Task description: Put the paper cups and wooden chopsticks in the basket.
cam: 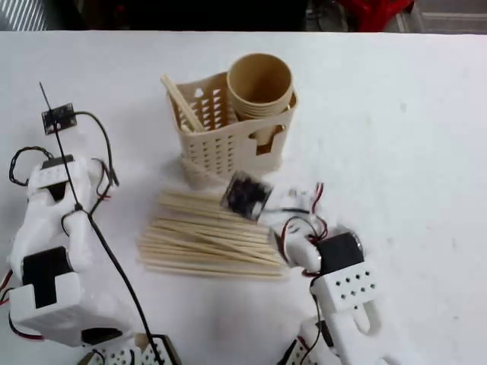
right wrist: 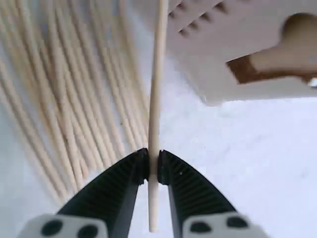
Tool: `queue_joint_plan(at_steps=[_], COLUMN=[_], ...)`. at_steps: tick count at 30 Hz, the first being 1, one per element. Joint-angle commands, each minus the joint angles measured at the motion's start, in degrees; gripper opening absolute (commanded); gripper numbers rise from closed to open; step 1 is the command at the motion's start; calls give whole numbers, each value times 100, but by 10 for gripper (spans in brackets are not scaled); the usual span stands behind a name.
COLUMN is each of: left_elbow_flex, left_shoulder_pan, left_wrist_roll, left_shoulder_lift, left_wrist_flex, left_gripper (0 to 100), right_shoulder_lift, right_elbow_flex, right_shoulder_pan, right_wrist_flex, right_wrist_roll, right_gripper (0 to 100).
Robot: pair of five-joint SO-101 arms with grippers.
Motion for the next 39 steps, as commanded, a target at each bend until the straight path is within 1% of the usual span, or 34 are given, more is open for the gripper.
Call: queue_joint_plan(at_steps=[1, 4, 7, 10, 12, 15, 20, 23, 26, 28, 32, 35, 37, 39], left_elbow_flex=[-62, -53, -53, -53, -53, -53, -53, -53, -53, -53, -53, -53, -62, -62], left_shoulder_pan=[48, 48, 48, 48, 48, 48, 48, 48, 57, 57, 66, 66, 66, 66], left_wrist_roll=[44, 44, 44, 44, 44, 44, 44, 44, 44, 44, 44, 44, 44, 44], left_shoulder_lift=[-13, -13, -13, -13, -13, -13, -13, -13, -13, -13, -13, -13, -13, -13], left_wrist_flex=[-105, -105, -105, -105, -105, -105, -105, -105, -105, -105, -105, -105, -105, -105], left_gripper=[168, 168, 168, 168, 168, 168, 168, 168, 168, 168, 168, 168, 168, 168], right_shoulder_lift=[-48, -13, 418, 1209, 1842, 2782, 3793, 3890, 3829, 3741, 3398, 3002, 2844, 2897], right_elbow_flex=[-1196, -1600, -1433, -993, -756, -633, -642, -624, -607, -607, -651, -651, -747, -976], right_shoulder_pan=[-356, -725, -875, -884, -840, -708, -725, -725, -725, -734, -734, -884, -1218, -1613], right_wrist_flex=[40, 470, 690, 444, 154, -136, -347, -338, -207, -154, -207, -549, -752, -646], right_wrist_roll=[-853, -905, -862, -378, -255, 123, 211, 211, 202, 185, 185, 185, 26, -378], right_gripper=[16, 16, 16, 16, 16, 16, 19, 42, 123, 158, 146, 108, 70, 83])
